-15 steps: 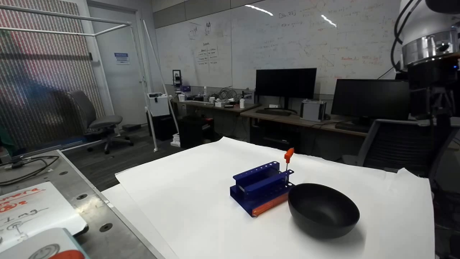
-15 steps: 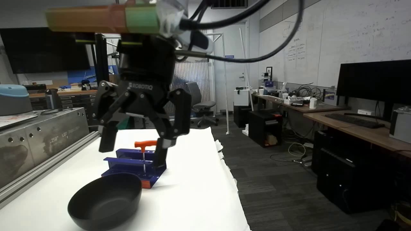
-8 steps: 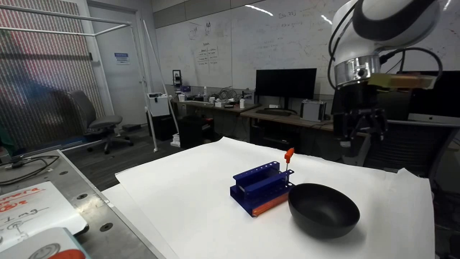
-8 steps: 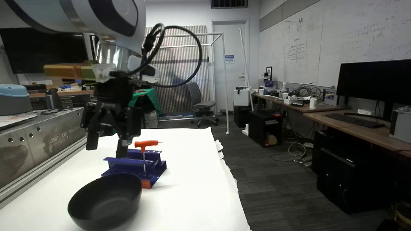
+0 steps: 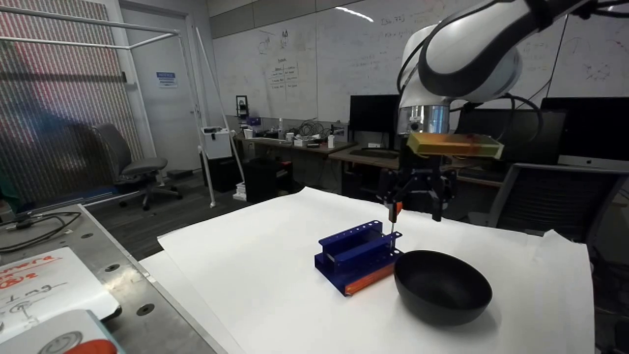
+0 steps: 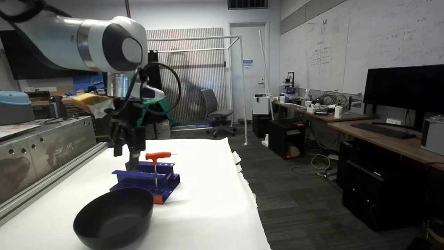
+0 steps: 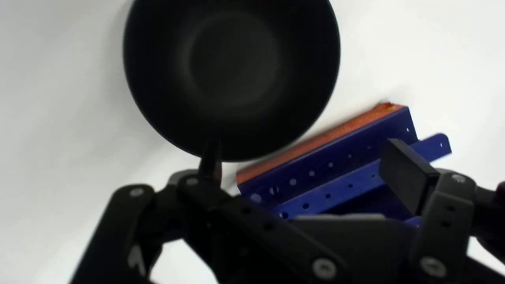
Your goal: Pick up the orange object tool and put it in the bowl
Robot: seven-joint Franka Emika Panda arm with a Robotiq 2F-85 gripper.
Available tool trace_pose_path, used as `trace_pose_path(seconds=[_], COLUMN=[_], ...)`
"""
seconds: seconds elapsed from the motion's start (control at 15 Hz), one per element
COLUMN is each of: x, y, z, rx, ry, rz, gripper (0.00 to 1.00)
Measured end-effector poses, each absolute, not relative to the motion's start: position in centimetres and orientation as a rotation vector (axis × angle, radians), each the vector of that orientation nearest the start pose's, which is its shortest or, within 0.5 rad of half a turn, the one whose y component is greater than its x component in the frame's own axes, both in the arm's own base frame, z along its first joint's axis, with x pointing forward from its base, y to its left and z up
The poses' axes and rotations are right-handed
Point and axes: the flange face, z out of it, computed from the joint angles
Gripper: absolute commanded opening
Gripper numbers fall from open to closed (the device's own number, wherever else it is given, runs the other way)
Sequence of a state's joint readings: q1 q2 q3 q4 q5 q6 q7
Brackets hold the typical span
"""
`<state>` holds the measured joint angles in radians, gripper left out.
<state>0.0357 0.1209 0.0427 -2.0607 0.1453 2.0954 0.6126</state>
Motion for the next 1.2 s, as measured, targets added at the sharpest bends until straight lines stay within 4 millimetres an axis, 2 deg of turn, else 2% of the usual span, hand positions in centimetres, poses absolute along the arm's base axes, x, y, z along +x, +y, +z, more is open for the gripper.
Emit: trace_pose_path(seconds=[0.2,0.4,0.47,0.53,0.8,1.13,1.2], x=[58.3,59.9,60.3,60.7,61.2,61.1,61.0], y=[5.3,4.6,4.3,4.0,3.0,3.1,3.1], z=[36.1,34.9,34.6,34.3,33.6,33.6,33.6], rx=[-2.84,-2.811,-2.809,-2.81,-2.83,-2.842,-2.843], ry=[1.039,1.15,1.185,1.219,1.311,1.351,1.359], rz=[0.033,-0.077,-0.097,-0.109,-0.118,-0.092,-0.083], gripper=[1.0,1.0,0.75,0.73,0.42,0.03,0.0])
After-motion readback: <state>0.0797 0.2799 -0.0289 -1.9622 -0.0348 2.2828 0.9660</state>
